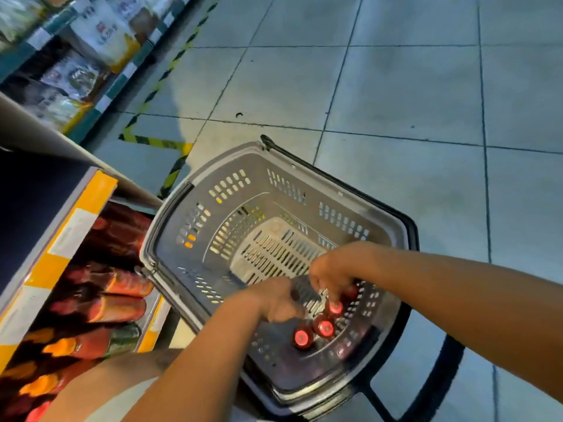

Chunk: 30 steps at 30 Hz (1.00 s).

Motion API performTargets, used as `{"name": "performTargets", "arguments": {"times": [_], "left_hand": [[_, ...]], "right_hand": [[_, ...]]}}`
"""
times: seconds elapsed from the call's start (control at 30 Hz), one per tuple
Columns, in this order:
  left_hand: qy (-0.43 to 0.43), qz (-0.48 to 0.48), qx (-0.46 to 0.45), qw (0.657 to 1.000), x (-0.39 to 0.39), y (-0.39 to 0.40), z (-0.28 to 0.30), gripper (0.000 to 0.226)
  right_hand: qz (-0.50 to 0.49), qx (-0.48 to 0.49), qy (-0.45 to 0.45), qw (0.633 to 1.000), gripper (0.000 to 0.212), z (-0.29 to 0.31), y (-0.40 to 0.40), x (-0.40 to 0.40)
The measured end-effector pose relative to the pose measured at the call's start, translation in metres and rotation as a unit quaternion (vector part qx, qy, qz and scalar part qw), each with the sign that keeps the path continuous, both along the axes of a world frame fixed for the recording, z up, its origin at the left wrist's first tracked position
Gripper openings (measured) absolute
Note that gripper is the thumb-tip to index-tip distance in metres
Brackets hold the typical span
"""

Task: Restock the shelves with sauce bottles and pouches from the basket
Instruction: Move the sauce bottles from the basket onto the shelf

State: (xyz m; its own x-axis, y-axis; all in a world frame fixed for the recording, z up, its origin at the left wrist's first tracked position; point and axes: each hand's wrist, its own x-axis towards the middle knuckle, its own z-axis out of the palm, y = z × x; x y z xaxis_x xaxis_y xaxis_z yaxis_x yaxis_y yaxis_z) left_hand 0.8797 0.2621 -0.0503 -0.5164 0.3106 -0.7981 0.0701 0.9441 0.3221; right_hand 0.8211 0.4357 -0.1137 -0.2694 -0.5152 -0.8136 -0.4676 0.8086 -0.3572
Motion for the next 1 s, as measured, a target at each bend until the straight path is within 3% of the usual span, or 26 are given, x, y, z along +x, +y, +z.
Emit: {"name": "performTargets", "arguments": {"times": [0.13,0.33,0.53,0.63,0.87,1.0], "left_hand": [[-0.069,-0.007,-0.021,0.997,0.006,0.011,-0.03,0.035],[-0.129,-0.11,-0.068,0.983,0.023,0.017,-0.056,0.047],[-0.177,-0.149,-0.097,0.968,0.021,0.026,-0.075,0.044],[-0.191,-0.156,-0.114,0.962,0.023,0.029,-0.084,0.055],[-0.17,-0.14,-0.092,0.971,0.015,0.025,-0.081,0.053],[-0.12,-0.133,-0.068,0.982,0.008,0.02,-0.073,0.038]], "right_hand": [[0.05,0.034,-0.021,0.998,0.016,-0.03,0.0,0.003],[0.243,0.032,0.028,0.969,0.019,-0.046,-0.01,0.013],[0.211,0.071,-0.008,0.975,0.028,-0.056,-0.015,0.021],[0.194,0.089,-0.019,0.977,0.036,-0.063,-0.016,0.023],[0.205,0.099,-0.036,0.973,0.059,-0.066,-0.015,0.025],[0.224,0.078,-0.036,0.971,0.043,-0.057,-0.014,0.023]]}}
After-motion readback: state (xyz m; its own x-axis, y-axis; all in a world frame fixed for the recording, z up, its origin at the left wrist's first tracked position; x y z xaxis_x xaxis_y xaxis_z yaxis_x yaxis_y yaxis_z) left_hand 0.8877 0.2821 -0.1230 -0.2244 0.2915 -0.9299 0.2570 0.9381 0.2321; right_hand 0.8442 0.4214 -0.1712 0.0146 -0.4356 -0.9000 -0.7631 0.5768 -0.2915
